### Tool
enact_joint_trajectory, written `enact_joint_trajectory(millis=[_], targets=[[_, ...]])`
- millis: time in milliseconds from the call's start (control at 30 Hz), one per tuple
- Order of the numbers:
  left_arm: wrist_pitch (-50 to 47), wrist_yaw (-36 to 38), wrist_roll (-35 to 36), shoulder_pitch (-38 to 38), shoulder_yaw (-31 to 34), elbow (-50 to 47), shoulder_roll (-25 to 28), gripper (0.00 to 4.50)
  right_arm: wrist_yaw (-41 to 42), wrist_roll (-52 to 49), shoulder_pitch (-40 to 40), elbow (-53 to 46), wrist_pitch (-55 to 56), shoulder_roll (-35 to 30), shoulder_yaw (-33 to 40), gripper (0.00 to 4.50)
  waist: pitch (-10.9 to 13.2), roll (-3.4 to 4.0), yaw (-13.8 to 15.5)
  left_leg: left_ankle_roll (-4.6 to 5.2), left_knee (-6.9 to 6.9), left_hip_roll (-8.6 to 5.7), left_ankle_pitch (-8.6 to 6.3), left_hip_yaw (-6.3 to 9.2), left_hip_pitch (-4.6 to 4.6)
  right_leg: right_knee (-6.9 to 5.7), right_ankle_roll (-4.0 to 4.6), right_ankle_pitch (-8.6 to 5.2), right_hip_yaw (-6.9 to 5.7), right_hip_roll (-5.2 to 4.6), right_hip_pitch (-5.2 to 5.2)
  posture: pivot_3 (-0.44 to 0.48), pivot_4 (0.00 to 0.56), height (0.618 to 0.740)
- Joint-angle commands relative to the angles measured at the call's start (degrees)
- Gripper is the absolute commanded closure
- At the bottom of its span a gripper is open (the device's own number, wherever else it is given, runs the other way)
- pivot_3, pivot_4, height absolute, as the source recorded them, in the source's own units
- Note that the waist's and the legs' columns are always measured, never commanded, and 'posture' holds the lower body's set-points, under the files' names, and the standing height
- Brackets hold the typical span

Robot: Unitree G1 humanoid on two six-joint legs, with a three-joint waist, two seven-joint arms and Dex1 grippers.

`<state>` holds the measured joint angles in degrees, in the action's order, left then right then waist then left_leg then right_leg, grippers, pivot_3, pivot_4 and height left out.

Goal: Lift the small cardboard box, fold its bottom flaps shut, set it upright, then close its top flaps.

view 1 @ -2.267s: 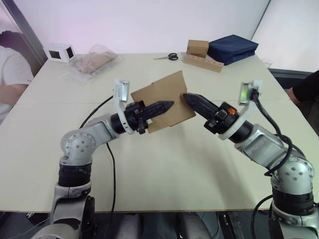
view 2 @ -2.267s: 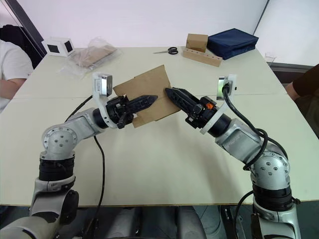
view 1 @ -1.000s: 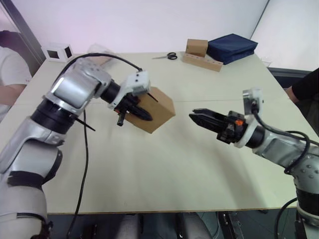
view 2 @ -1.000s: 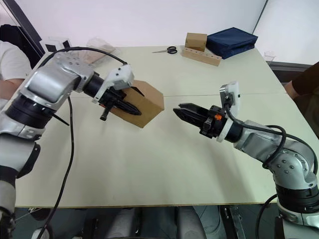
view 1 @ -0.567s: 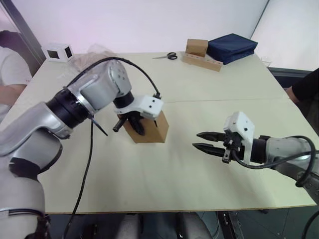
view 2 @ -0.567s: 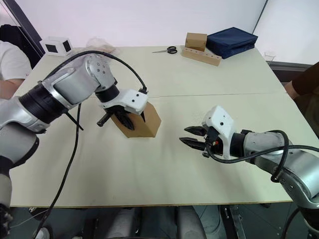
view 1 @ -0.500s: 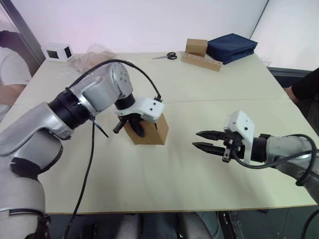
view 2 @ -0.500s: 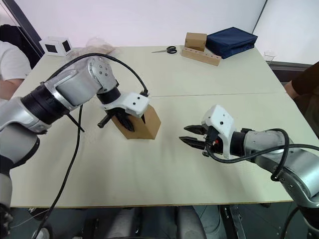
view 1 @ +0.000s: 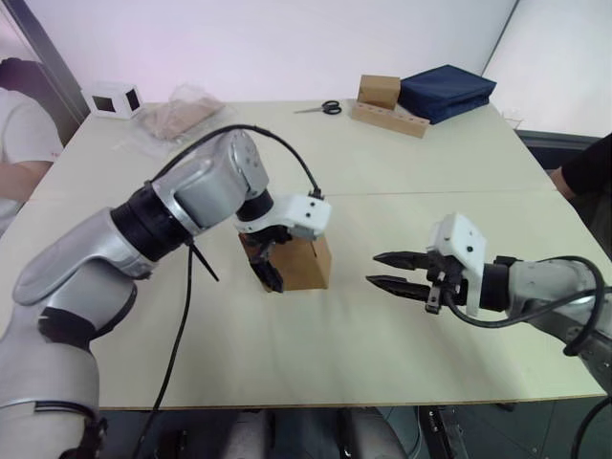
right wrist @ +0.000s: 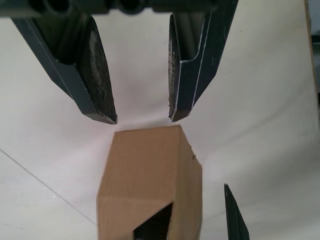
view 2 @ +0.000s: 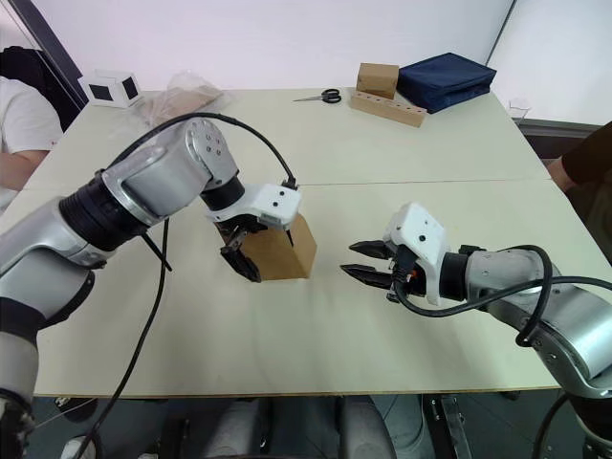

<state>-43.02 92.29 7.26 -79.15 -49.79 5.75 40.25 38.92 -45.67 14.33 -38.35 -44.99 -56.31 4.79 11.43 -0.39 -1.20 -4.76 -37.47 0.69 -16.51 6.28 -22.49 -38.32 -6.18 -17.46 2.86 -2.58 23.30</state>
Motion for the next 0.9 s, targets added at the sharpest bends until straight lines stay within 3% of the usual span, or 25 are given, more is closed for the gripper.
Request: enact_joint_trajectory(millis=[33,167,267,400,633,800,900], targets=[[-5.6,0.2,2.5,-3.7,5.4,-2.8,2.1,0.03,1.6,1.0,1.9,0.4,0.7,0.3,0.1,2.84,0.0,0.00,0.0,0.00,0.00,0.00,0.00,0.00,0.00,0.00,0.00,0.00,0.00,0.00,0.00,0.000,0.150,0.740],[-2.3,0.2,4.5,-2.8,4.1,-7.1,7.8,0.03,3.1,3.0,3.3,1.8,1.3,0.5,-1.0,2.84,0.0,0.02,-0.8,0.00,0.05,0.01,0.00,0.00,0.04,0.00,0.00,0.00,0.01,0.00,0.01,0.000,0.150,0.740],[0.1,0.2,2.4,-1.7,4.7,-7.3,8.1,0.03,4.3,4.0,4.2,2.6,1.9,1.0,-1.8,2.84,0.0,0.02,-1.0,0.00,0.04,0.02,0.00,0.00,0.04,-0.02,0.00,0.00,0.00,-0.01,0.00,0.000,0.150,0.740],[16.0,0.2,-2.7,2.4,6.1,-7.0,9.3,0.03,5.6,5.6,4.7,3.4,2.4,1.4,-2.5,2.84,0.0,0.02,-0.9,-0.01,-0.03,0.00,0.00,-0.01,0.04,-0.02,0.00,0.00,-0.01,-0.04,-0.05,0.000,0.150,0.740],[6.0,0.2,-0.6,0.9,8.5,-5.1,6.4,0.03,5.9,5.8,4.2,2.7,2.0,2.5,-2.2,2.84,0.0,0.00,-1.0,0.00,-0.12,0.00,0.00,0.00,-0.01,-0.04,0.00,0.00,-0.01,-0.03,-0.04,0.000,0.150,0.740],[-0.7,0.2,10.0,-5.1,13.1,0.1,8.7,0.03,6.0,5.5,3.4,2.8,1.8,2.9,-1.3,2.84,0.0,0.00,-1.3,0.03,-0.20,0.00,-0.02,0.02,-0.03,-0.13,-0.01,0.00,-0.01,0.00,-0.02,0.000,0.150,0.740],[-1.4,0.2,12.6,-5.7,17.7,3.7,9.2,0.03,5.6,5.8,3.2,3.2,1.9,3.5,-1.5,2.84,0.0,0.01,-1.4,0.08,-0.21,0.00,-0.05,0.02,-0.02,-0.14,-0.01,-0.01,-0.01,0.00,-0.01,0.000,0.150,0.740]])
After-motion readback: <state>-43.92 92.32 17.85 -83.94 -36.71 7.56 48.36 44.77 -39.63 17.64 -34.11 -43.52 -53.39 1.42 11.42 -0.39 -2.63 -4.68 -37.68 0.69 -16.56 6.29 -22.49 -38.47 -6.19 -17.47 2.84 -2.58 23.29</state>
